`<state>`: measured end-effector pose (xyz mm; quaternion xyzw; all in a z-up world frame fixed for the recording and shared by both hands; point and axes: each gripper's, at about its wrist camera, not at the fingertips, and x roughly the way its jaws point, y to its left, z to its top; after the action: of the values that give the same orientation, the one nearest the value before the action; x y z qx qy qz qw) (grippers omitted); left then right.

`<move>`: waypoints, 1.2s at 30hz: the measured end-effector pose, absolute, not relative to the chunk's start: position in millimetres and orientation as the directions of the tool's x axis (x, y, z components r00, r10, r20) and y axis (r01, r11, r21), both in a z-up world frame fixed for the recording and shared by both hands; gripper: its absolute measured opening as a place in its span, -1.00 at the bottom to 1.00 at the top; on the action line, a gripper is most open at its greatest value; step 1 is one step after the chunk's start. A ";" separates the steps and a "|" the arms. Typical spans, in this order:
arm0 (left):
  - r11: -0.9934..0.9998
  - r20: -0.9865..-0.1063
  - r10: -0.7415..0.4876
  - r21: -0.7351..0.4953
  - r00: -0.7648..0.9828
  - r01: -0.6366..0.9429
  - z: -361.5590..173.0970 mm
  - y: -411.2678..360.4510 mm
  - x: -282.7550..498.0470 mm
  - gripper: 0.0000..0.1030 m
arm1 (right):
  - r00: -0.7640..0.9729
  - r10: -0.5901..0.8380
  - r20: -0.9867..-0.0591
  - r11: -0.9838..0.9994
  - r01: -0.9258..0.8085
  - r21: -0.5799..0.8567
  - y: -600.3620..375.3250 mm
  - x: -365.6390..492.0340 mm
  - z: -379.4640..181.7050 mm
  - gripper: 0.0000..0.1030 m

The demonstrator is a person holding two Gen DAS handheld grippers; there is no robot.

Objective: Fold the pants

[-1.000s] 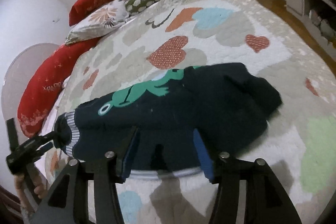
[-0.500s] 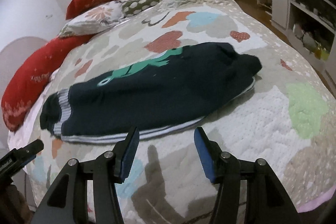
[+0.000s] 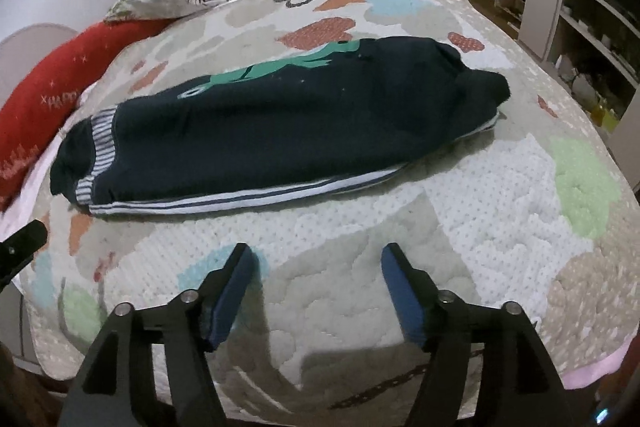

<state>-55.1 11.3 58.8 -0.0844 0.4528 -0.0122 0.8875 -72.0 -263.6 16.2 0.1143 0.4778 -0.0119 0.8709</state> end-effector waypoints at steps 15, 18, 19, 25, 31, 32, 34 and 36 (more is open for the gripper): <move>0.986 -0.807 -0.100 -0.160 0.582 -0.053 49.1 18.9 -57.1 0.57 | 0.534 0.011 -0.846 0.993 0.096 0.073 -238.9 -69.2 7.7 0.89; 0.987 -0.809 -0.099 -0.155 0.579 -0.049 47.6 18.4 -57.5 0.57 | 0.539 0.003 -0.842 0.994 0.090 0.060 -236.6 -69.8 6.3 0.93; 0.987 -0.810 -0.100 -0.155 0.578 -0.046 46.9 17.8 -57.6 0.57 | 0.541 0.003 -0.841 0.994 0.087 0.060 -236.1 -70.2 5.9 0.95; 0.989 -0.816 -0.098 -0.144 0.570 -0.036 44.9 12.9 -57.3 0.57 | 0.554 0.005 -0.833 0.995 0.078 0.057 -234.4 -71.0 4.5 0.98; 0.992 -0.823 -0.086 -0.125 0.561 -0.031 42.8 7.7 -56.6 0.57 | 0.562 0.003 -0.827 0.997 0.060 0.045 -232.5 -71.8 3.7 0.99; 0.992 -0.824 -0.085 -0.122 0.560 -0.030 42.4 6.9 -56.7 0.57 | 0.563 0.004 -0.827 0.997 0.058 0.044 -232.2 -72.1 3.7 0.99; 0.993 -0.827 -0.082 -0.116 0.557 -0.026 41.4 4.7 -56.4 0.57 | 0.565 0.005 -0.825 0.998 0.053 0.042 -231.7 -73.0 3.4 0.99; 0.993 -0.829 -0.080 -0.111 0.553 -0.024 40.5 3.1 -56.9 0.57 | 0.566 0.003 -0.824 0.998 0.048 0.036 -231.3 -73.1 3.2 0.99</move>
<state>-56.9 3.1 40.5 -0.0548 0.4724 -0.0159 0.8795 -73.1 -231.3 3.2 0.0273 0.4657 -0.0129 0.8844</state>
